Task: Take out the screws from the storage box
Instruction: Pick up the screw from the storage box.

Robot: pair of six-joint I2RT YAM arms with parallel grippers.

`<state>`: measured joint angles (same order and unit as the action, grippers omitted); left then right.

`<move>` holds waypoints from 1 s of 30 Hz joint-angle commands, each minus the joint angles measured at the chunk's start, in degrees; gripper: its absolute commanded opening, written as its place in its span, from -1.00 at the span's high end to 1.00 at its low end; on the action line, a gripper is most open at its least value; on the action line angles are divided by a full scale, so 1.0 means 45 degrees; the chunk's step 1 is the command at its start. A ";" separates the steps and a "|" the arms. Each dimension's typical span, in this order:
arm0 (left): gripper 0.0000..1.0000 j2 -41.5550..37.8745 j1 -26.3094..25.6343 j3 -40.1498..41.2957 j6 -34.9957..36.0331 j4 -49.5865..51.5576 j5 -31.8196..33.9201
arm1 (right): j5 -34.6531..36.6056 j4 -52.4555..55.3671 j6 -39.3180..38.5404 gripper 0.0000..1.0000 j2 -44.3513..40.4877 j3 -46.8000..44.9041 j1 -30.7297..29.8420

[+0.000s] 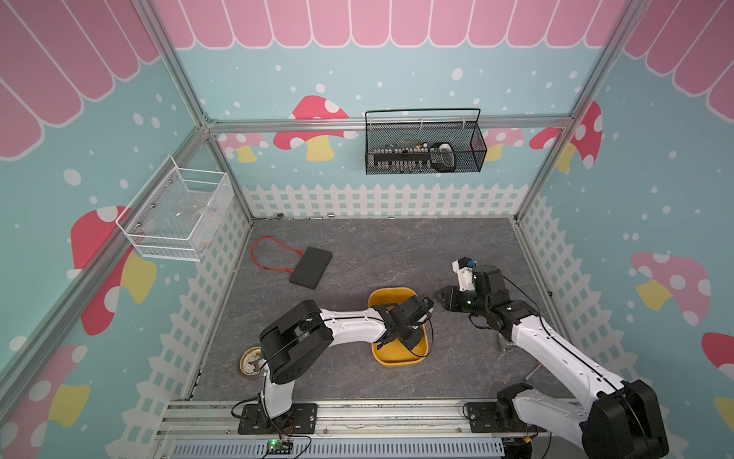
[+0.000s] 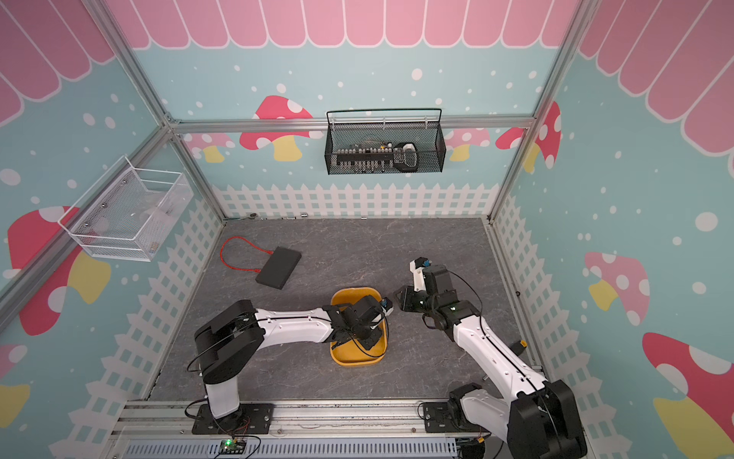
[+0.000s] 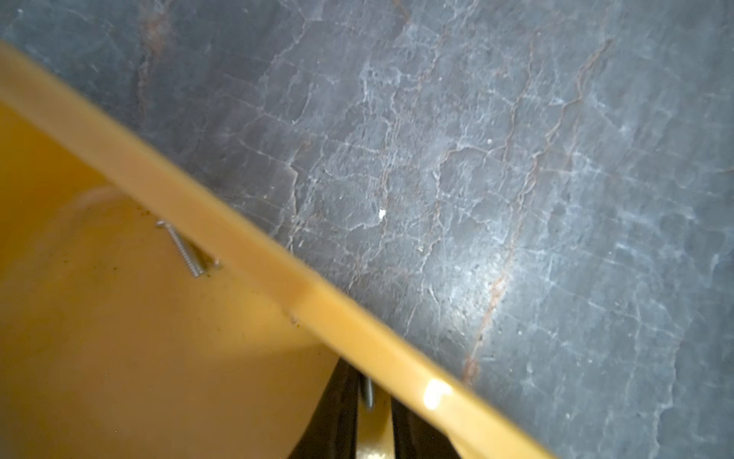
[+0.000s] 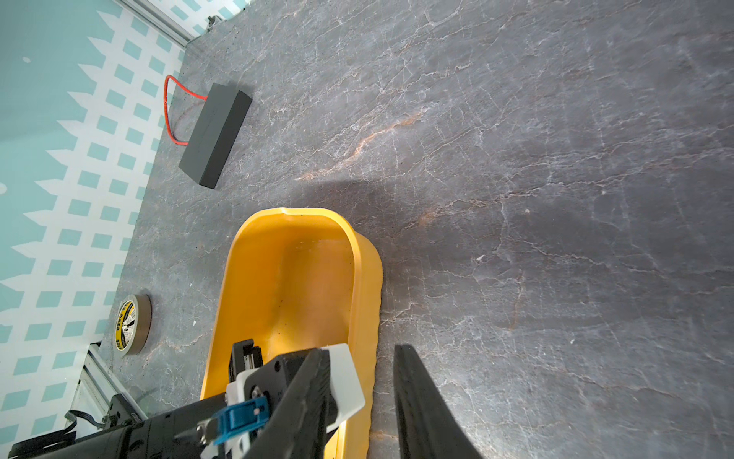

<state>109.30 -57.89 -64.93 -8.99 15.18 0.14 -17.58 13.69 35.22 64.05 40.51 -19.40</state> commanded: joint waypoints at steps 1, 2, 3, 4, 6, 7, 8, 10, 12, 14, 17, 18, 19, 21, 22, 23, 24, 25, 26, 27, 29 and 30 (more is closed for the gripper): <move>0.56 0.0587 -0.0060 -0.0059 -0.0159 0.1053 0.0233 | -0.0004 0.0178 0.0084 0.33 -0.0162 -0.0081 0.0033; 0.54 0.0604 -0.0049 -0.0083 -0.0166 0.1132 0.0191 | -0.0035 0.0199 0.0085 0.33 -0.0166 -0.0048 0.0033; 0.54 0.0624 -0.0050 -0.0089 -0.0186 0.1176 0.0187 | -0.0053 0.0198 0.0093 0.32 -0.0186 -0.0018 0.0033; 0.54 0.0662 -0.0065 -0.0120 -0.0203 0.1178 0.0179 | -0.0073 0.0194 0.0102 0.33 -0.0187 0.0002 0.0033; 0.72 0.0796 -0.0050 -0.0242 -0.0266 0.1276 0.0164 | -0.0075 0.0191 0.0122 0.32 -0.0214 0.0044 0.0038; 0.84 0.0870 -0.0036 -0.0257 -0.0282 0.1290 0.0120 | -0.0082 0.0199 0.0121 0.32 -0.0213 0.0062 0.0033; 0.95 0.0940 -0.0010 -0.0312 -0.0320 0.1368 0.0089 | -0.0095 0.0184 0.0122 0.32 -0.0226 0.0096 0.0033; 1.00 0.0899 0.0066 -0.0376 -0.0516 0.1497 0.0065 | -0.0104 0.0180 0.0105 0.32 -0.0214 0.0116 0.0034; 1.00 0.0497 0.0187 -0.0338 -0.0785 0.1579 0.0072 | -0.0132 0.0132 0.0100 0.32 -0.0186 0.0111 0.0043; 1.00 -0.0149 0.0374 -0.0345 -0.0991 0.1702 -0.0084 | -0.0214 0.0065 0.0066 0.33 -0.0087 0.0159 0.0033; 1.00 -0.1384 0.0950 -0.0808 -0.1856 0.2303 -0.0554 | -0.0474 -0.0016 -0.0043 0.33 0.0171 0.0327 0.0031; 1.00 -0.1875 0.1225 -0.1000 -0.2264 0.2476 -0.0755 | -0.0534 -0.0037 -0.0057 0.33 0.0263 0.0425 0.0014; 1.00 -0.2329 0.1431 -0.1121 -0.2512 0.2589 -0.0896 | -0.0571 -0.0050 -0.0068 0.33 0.0314 0.0478 0.0014; 1.00 -0.3320 0.1937 -0.1196 -0.3001 0.2762 -0.0910 | -0.0713 -0.0181 -0.0054 0.33 0.0411 0.0558 0.0014; 1.00 -0.3833 0.2233 -0.1123 -0.3187 0.2815 -0.0903 | -0.0890 -0.0228 -0.0100 0.33 0.0543 0.0630 0.0014; 1.00 -0.4254 0.2590 -0.0982 -0.3301 0.2883 -0.0900 | -0.1038 -0.0231 -0.0179 0.33 0.0698 0.0730 0.0002; 1.00 -0.4599 0.2969 -0.0819 -0.3384 0.2944 -0.0940 | -0.1170 -0.0230 -0.0224 0.34 0.0826 0.0819 -0.0006; 1.00 -0.4878 0.3497 -0.0541 -0.3491 0.2974 -0.1061 | -0.1302 -0.0269 -0.0300 0.34 0.0997 0.0922 -0.0025; 1.00 -0.5051 0.4064 -0.0166 -0.3496 0.2974 -0.1221 | -0.1391 -0.0306 -0.0346 0.34 0.1117 0.1019 -0.0044; 1.00 -0.5121 0.4525 0.0101 -0.3480 0.3008 -0.1329 | -0.1474 -0.0342 -0.0362 0.34 0.1167 0.1065 -0.0079; 1.00 -0.5242 0.5239 0.0796 -0.3396 0.2811 -0.1172 | -0.1776 -0.0493 -0.0386 0.34 0.1367 0.1133 -0.0131; 1.00 -0.5264 0.5466 0.1095 -0.3418 0.2626 -0.1101 | -0.1847 -0.0552 -0.0382 0.35 0.1451 0.1163 -0.0170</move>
<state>83.99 -35.42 -64.69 -23.11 24.73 -4.23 -23.38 12.64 34.54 69.71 44.14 -19.62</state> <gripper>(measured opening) 0.050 0.329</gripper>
